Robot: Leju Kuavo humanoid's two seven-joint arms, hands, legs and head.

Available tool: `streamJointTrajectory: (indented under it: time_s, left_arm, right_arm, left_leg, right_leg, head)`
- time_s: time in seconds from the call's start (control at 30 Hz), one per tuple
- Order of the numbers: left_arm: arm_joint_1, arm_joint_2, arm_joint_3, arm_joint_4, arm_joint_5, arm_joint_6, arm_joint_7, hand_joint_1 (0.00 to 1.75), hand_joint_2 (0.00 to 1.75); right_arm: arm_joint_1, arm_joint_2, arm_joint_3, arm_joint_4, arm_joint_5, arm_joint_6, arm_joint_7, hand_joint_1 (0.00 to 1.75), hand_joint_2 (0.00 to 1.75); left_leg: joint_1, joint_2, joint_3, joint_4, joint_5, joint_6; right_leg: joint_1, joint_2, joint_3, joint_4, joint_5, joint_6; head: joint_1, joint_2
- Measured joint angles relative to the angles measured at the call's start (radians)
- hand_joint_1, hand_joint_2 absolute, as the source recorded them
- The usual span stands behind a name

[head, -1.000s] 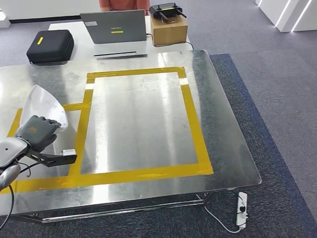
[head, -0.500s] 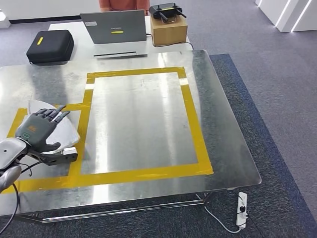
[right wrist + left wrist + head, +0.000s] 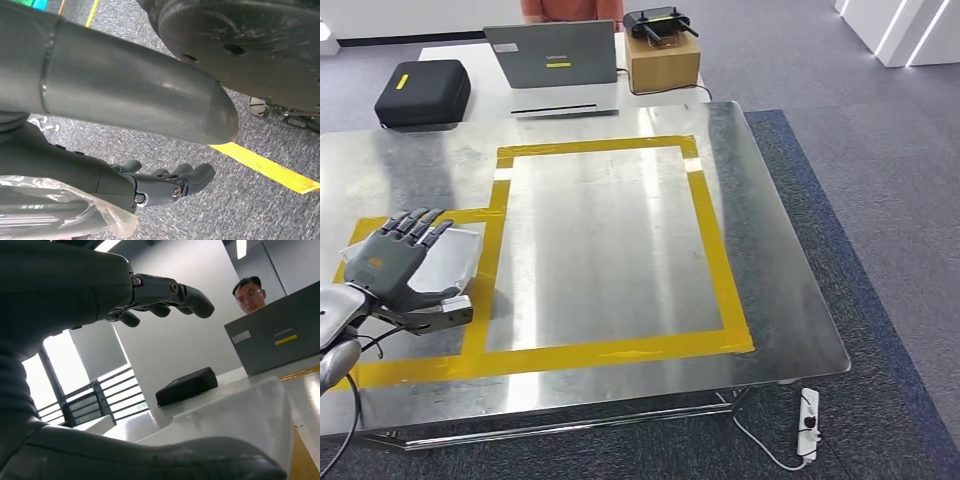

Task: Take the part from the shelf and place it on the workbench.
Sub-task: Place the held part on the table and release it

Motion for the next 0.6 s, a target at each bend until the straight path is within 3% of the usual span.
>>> streamJointTrajectory:
  time_s: [0.07,0.13,0.2,0.27,0.3,0.33,0.4,0.47,0.57,0.6]
  left_arm:
    - [0.006,-0.002,0.009,-0.007,0.005,0.006,0.0,0.0,0.0]
    - [0.011,-0.007,0.018,-0.017,0.01,0.01,0.0,0.0,0.0]
    - [0.021,-0.015,0.022,-0.024,0.014,0.01,-0.001,0.0,0.0]
    - [0.034,-0.021,0.023,-0.027,0.016,0.01,-0.001,0.0,0.0]
    - [0.039,-0.024,0.023,-0.028,0.016,0.01,-0.002,0.0,0.0]
    - [0.043,-0.026,0.024,-0.029,0.016,0.01,-0.002,0.0,0.0]
    - [0.046,-0.029,0.029,-0.032,0.018,0.008,-0.002,0.0,0.0]
    - [0.047,-0.033,0.035,-0.034,0.02,0.007,-0.002,0.0,0.0]
    - [0.051,-0.037,0.039,-0.035,0.022,0.006,-0.003,0.0,0.0]
    - [0.053,-0.038,0.04,-0.035,0.023,0.005,-0.003,0.0,0.0]
  right_arm:
    - [0.0,0.0,0.0,0.0,-0.001,-0.002,0.003,0.0,0.0]
    - [0.0,0.0,0.0,0.0,-0.003,-0.006,0.008,0.0,0.0]
    - [0.0,0.0,-0.001,0.0,-0.004,-0.008,0.013,0.0,0.0]
    - [0.0,0.0,-0.001,0.0,-0.005,-0.008,0.016,0.0,0.0]
    - [0.001,0.0,-0.001,0.0,-0.005,-0.009,0.017,0.0,0.0]
    - [0.001,0.0,-0.001,0.0,-0.005,-0.009,0.018,0.0,0.0]
    - [-0.001,0.0,-0.001,0.0,-0.004,-0.009,0.022,0.0,0.0]
    - [-0.002,0.0,-0.001,0.0,-0.003,-0.007,0.028,0.0,0.0]
    - [-0.002,0.0,-0.001,0.0,-0.002,-0.003,0.034,0.0,0.0]
    - [-0.002,0.0,-0.001,0.0,-0.002,-0.003,0.035,0.0,0.0]
  left_leg:
    - [0.003,0.002,0.003,-0.01,0.009,0.008]
    - [0.009,0.006,0.005,-0.025,0.02,0.017]
    - [0.012,0.009,0.001,-0.03,0.026,0.02]
    - [0.013,0.01,-0.005,-0.029,0.03,0.018]
    - [0.014,0.011,-0.008,-0.029,0.033,0.015]
    - [0.015,0.011,-0.011,-0.028,0.035,0.012]
    - [0.017,0.01,-0.016,-0.024,0.04,0.004]
    - [0.016,0.008,-0.023,-0.018,0.046,-0.007]
    - [0.016,0.007,-0.032,-0.015,0.057,-0.027]
    - [0.017,0.011,-0.038,-0.006,0.044,-0.032]
  right_leg:
    - [0.001,0.0,-0.001,0.001,-0.002,0.008]
    - [0.005,-0.003,-0.02,0.042,-0.04,0.013]
    - [0.006,-0.005,-0.069,0.161,-0.112,0.017]
    - [0.005,-0.006,-0.108,0.264,-0.15,0.02]
    - [0.005,-0.006,-0.104,0.266,-0.141,0.021]
    - [0.004,-0.007,-0.079,0.225,-0.113,0.022]
    - [0.003,-0.003,0.008,0.081,-0.056,0.021]
    - [0.005,0.005,0.058,-0.006,-0.033,0.011]
    - [0.006,0.005,0.047,-0.012,-0.023,-0.013]
    - [0.005,0.002,0.041,-0.012,-0.017,-0.022]
  head:
    - [0.0,0.0]
    - [0.003,0.0]
    - [0.006,0.0]
    - [0.006,0.0]
    - [0.006,0.0]
    - [0.006,0.0]
    - [0.006,0.0]
    - [0.006,0.0]
    - [0.005,0.0]
    - [0.004,0.0]
